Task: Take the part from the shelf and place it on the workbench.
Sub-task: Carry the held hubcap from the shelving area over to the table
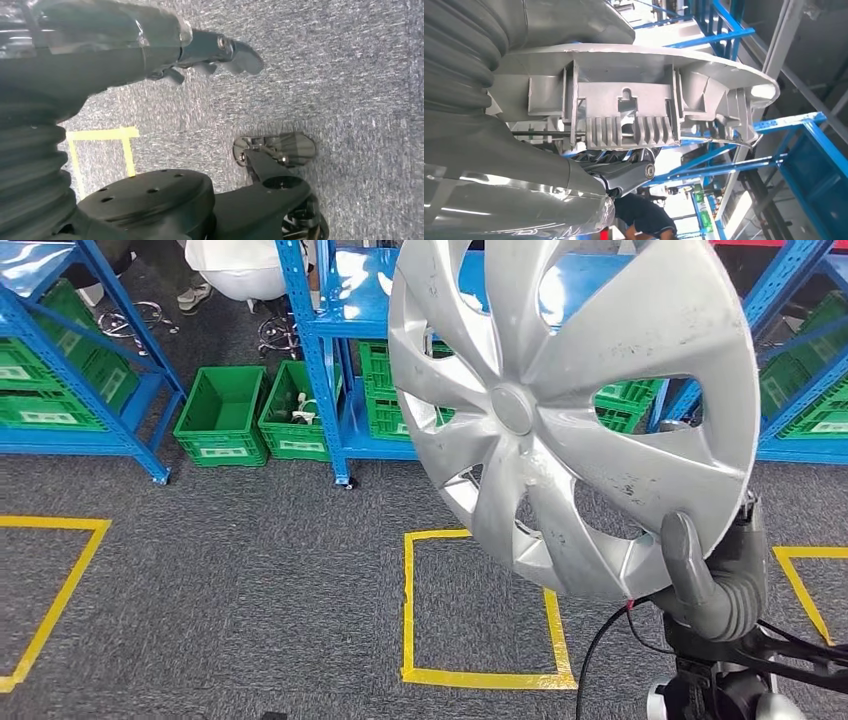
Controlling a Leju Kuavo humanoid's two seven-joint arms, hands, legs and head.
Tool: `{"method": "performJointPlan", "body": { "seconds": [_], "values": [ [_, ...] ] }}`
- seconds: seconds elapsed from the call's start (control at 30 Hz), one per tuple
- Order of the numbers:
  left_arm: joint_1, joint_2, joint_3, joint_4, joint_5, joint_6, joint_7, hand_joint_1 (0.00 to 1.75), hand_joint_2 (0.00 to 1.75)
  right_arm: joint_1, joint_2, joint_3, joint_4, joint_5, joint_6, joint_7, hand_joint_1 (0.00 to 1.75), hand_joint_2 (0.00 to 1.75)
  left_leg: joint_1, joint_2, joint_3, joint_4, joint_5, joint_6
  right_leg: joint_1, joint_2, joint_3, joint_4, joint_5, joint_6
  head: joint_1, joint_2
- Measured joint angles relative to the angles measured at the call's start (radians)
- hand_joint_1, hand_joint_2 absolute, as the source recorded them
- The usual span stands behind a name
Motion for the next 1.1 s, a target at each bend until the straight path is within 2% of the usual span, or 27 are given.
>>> {"method": "performJointPlan", "body": {
  "seconds": [0.03, 0.07, 0.1, 0.13, 0.17, 0.2, 0.23, 0.27, 0.3, 0.37, 0.53, 0.7, 1.1],
  "values": [
    [0.001, 0.000, 0.000, 0.000, 0.000, 0.000, 0.000, 0.00, 1.75, 0.000, 0.000, 0.000, 0.000, 0.000, -0.001, 0.004, 1.75, 1.75, 0.000, 0.000, -0.002, 0.000, 0.000, 0.003, -0.003, 0.001, -0.031, 0.069, -0.030, 0.005, 0.004, 0.000],
    [0.002, 0.000, 0.000, 0.000, 0.000, 0.000, 0.000, 0.00, 1.75, 0.001, 0.001, 0.000, 0.001, -0.001, -0.003, 0.008, 1.75, 1.75, -0.001, 0.000, -0.002, 0.000, -0.001, 0.005, -0.007, 0.001, -0.056, 0.125, -0.047, 0.011, 0.006, 0.000],
    [0.002, -0.001, 0.000, 0.000, 0.000, 0.000, 0.001, 0.00, 1.75, 0.002, 0.001, 0.001, 0.002, -0.002, -0.005, 0.013, 1.75, 1.75, 0.000, 0.001, -0.002, 0.001, -0.002, 0.006, -0.011, 0.002, -0.069, 0.152, -0.045, 0.018, 0.008, 0.000],
    [0.003, -0.001, 0.000, 0.000, 0.000, 0.000, 0.001, 0.00, 1.75, 0.003, 0.001, 0.001, 0.003, -0.002, -0.007, 0.016, 1.75, 1.75, 0.001, 0.000, -0.001, 0.002, -0.002, 0.005, -0.016, 0.001, -0.064, 0.138, -0.023, 0.024, 0.009, 0.000],
    [0.003, -0.002, 0.000, 0.000, 0.000, 0.000, 0.002, 0.00, 1.75, 0.004, 0.002, 0.001, 0.003, -0.002, -0.010, 0.017, 1.75, 1.75, 0.003, 0.000, 0.001, 0.004, -0.003, 0.004, -0.023, 0.001, -0.043, 0.088, 0.014, 0.031, 0.010, 0.000],
    [0.003, -0.002, 0.000, 0.000, 0.000, 0.000, 0.004, 0.00, 1.75, 0.004, 0.002, 0.001, 0.003, -0.002, -0.012, 0.017, 1.75, 1.75, 0.003, 0.000, 0.002, 0.008, -0.006, 0.000, -0.030, 0.001, -0.013, 0.018, 0.053, 0.039, 0.012, 0.000],
    [0.003, -0.001, 0.000, 0.000, 0.000, 0.000, 0.007, 0.00, 1.75, 0.003, 0.003, 0.001, 0.004, -0.001, -0.013, 0.016, 1.75, 1.75, 0.002, -0.001, 0.000, 0.014, -0.009, -0.004, -0.034, 0.003, 0.018, -0.050, 0.079, 0.050, 0.016, 0.000],
    [0.003, 0.000, 0.000, 0.000, 0.000, 0.001, 0.011, 0.00, 1.75, 0.003, 0.003, 0.002, 0.004, -0.001, -0.013, 0.016, 1.75, 1.75, -0.001, -0.001, -0.004, 0.019, -0.012, -0.008, -0.037, 0.003, 0.037, -0.095, 0.092, 0.049, 0.020, 0.000],
    [0.003, 0.000, 0.000, 0.000, -0.001, 0.001, 0.015, 0.00, 1.75, 0.004, 0.003, 0.002, 0.005, -0.001, -0.014, 0.015, 1.75, 1.75, -0.004, 0.000, -0.008, 0.024, -0.014, -0.011, -0.039, 0.004, 0.045, -0.119, 0.092, 0.046, 0.022, 0.000],
    [0.003, 0.001, 0.000, 0.000, -0.002, 0.002, 0.023, 0.00, 1.75, 0.007, 0.004, 0.004, 0.006, -0.001, -0.014, 0.014, 1.75, 1.75, -0.006, 0.002, -0.014, 0.026, -0.013, -0.014, -0.035, 0.004, 0.042, -0.120, 0.087, 0.029, 0.020, 0.000],
    [0.003, 0.001, 0.000, 0.000, -0.003, 0.002, 0.031, 0.00, 1.75, 0.010, 0.007, 0.013, 0.010, -0.002, -0.013, 0.005, 1.75, 1.75, 0.002, 0.004, -0.013, 0.024, -0.013, -0.021, -0.027, 0.006, 0.040, -0.119, 0.084, 0.023, 0.016, 0.000],
    [0.003, 0.001, 0.000, 0.000, -0.014, 0.001, 0.066, 0.00, 1.75, 0.024, 0.010, 0.024, 0.011, 0.007, -0.005, -0.021, 1.75, 1.75, 0.006, 0.004, -0.014, 0.023, -0.014, -0.029, -0.023, 0.006, 0.040, -0.118, 0.082, 0.020, 0.015, 0.000],
    [0.003, 0.028, 0.000, 0.001, 0.009, 0.022, 0.051, 0.00, 1.75, -0.022, 0.027, 0.056, 0.045, 0.029, 0.004, -0.033, 1.75, 1.75, 0.005, 0.007, -0.014, 0.023, -0.014, -0.029, -0.023, 0.006, 0.040, -0.119, 0.084, 0.018, 0.016, 0.000]
  ]
}}
